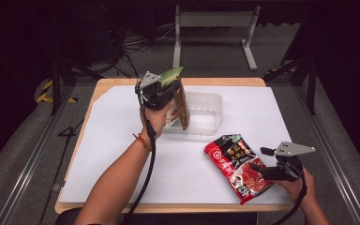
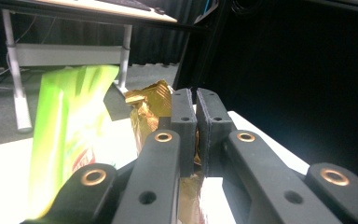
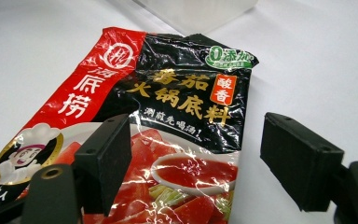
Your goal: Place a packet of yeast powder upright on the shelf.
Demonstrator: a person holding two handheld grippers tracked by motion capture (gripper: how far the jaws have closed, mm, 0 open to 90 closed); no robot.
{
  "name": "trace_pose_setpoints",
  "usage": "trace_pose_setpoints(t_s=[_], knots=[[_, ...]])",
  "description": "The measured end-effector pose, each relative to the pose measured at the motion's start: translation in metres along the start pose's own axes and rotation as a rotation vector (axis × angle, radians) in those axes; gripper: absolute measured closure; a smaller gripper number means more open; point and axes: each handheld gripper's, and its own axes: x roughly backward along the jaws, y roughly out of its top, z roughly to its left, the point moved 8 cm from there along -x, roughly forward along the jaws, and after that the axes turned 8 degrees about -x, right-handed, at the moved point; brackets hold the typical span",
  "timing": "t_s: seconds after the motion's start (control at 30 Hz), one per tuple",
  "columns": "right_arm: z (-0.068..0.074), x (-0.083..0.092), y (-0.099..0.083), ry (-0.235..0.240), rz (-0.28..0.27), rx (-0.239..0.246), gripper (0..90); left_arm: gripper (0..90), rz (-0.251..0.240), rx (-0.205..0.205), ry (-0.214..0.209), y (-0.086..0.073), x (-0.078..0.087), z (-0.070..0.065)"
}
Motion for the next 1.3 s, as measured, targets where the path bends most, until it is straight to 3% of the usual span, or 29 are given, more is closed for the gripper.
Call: trace_pose_setpoints(t_s=[0.13,0.27,0.33,0.37,0.43,0.5,0.67,0.77,0.9,0.93,0.97,1.03,1.13,1.3], knots=[[0.001,-0.001,0.0,-0.001,0.003,0.004,25.0,85.2,0.0,-0.005,-0.031,-0.005,0.001,0.0],[0.0,-0.001,0.0,0.0,0.002,0.001,24.9,84.8,0.005,-0.079,-0.026,-0.006,0.004,0.001],[0.0,-0.002,0.0,0.0,0.007,0.001,24.7,85.0,0.009,-0.064,-0.081,-0.009,0.005,-0.002],[0.0,-0.002,0.0,0.0,0.007,0.001,24.7,85.0,0.011,-0.069,-0.087,-0.01,0.005,-0.003],[0.001,-0.001,0.0,0.0,0.006,0.005,24.8,85.3,0.019,-0.122,-0.092,-0.015,0.006,-0.009],[0.001,-0.002,0.0,0.0,0.007,0.005,24.6,84.6,0.011,-0.123,-0.103,-0.017,0.008,-0.012],[0.002,-0.002,-0.001,0.002,0.01,0.005,24.6,84.5,0.029,-0.127,-0.182,-0.026,0.01,-0.018],[0.002,-0.003,-0.001,0.002,0.014,0.006,24.6,84.5,0.03,-0.152,-0.174,-0.027,0.009,-0.019],[0.002,-0.004,-0.002,0.002,0.019,0.011,24.6,84.8,0.043,-0.155,-0.21,-0.033,0.005,-0.022],[0.002,-0.004,-0.001,0.002,0.018,0.012,24.7,85.0,0.099,-0.167,-0.234,-0.04,0.003,-0.026],[0.002,-0.003,-0.001,0.003,0.016,0.011,24.7,85.1,0.109,-0.194,-0.265,-0.047,0.0,-0.032],[0.001,-0.003,-0.002,0.002,0.017,0.008,24.6,85.2,0.086,-0.229,-0.232,-0.049,0.002,-0.037],[0.001,-0.003,-0.002,0.001,0.016,0.005,24.7,85.2,0.083,-0.209,-0.247,-0.05,0.002,-0.04],[0.001,-0.003,-0.002,0.0,0.017,0.012,24.6,84.0,0.074,-0.201,-0.243,-0.046,0.008,-0.035]])
